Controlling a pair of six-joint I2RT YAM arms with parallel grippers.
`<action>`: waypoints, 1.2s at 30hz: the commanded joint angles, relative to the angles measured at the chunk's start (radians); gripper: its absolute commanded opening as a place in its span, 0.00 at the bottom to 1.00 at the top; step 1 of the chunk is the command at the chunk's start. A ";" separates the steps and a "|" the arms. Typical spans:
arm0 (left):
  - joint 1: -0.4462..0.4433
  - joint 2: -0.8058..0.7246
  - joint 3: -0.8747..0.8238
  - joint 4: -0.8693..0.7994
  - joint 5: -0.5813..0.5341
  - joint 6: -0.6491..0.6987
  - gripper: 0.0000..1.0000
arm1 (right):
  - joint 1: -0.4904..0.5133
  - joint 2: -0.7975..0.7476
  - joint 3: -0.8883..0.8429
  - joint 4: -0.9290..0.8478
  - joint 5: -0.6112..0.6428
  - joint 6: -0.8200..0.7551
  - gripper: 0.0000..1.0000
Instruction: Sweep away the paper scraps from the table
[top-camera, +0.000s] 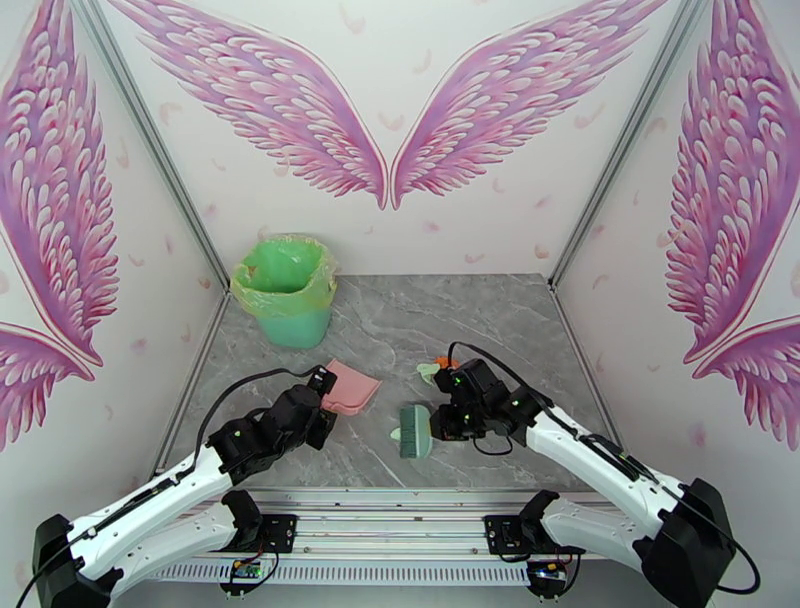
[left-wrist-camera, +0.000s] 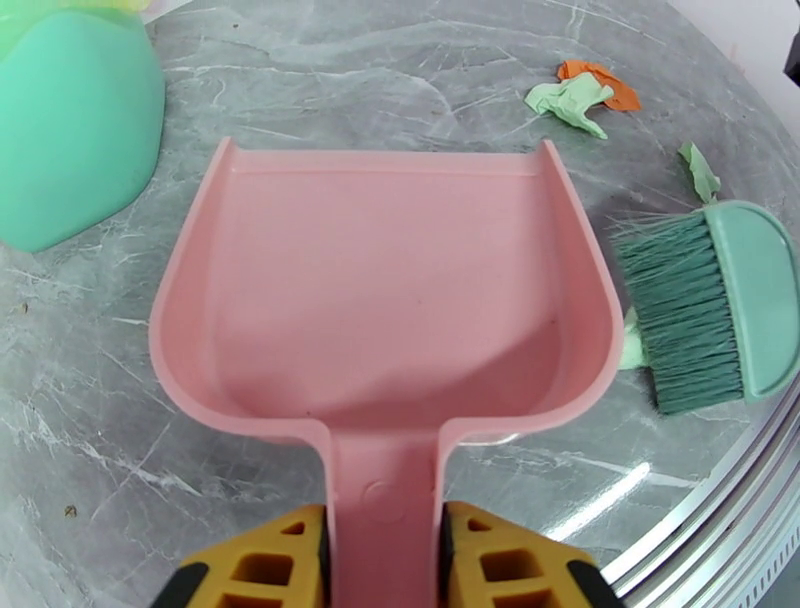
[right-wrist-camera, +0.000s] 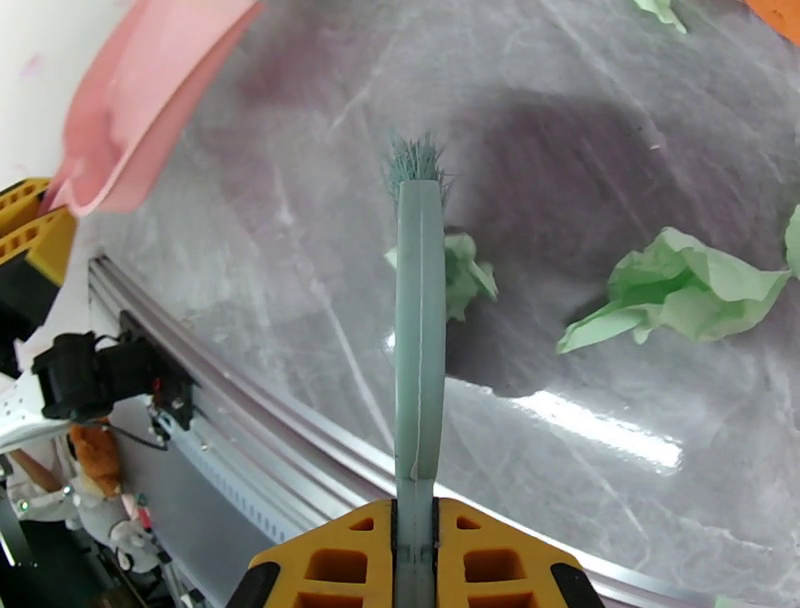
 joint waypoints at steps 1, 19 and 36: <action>0.006 -0.013 0.015 0.001 0.013 0.006 0.00 | 0.006 0.049 0.069 0.031 0.120 -0.025 0.00; 0.007 0.014 0.011 0.013 0.036 0.013 0.00 | -0.063 0.157 0.402 -0.102 0.249 -0.185 0.00; 0.006 0.021 0.010 0.022 0.058 0.021 0.00 | 0.021 -0.190 0.130 -0.400 0.291 0.011 0.00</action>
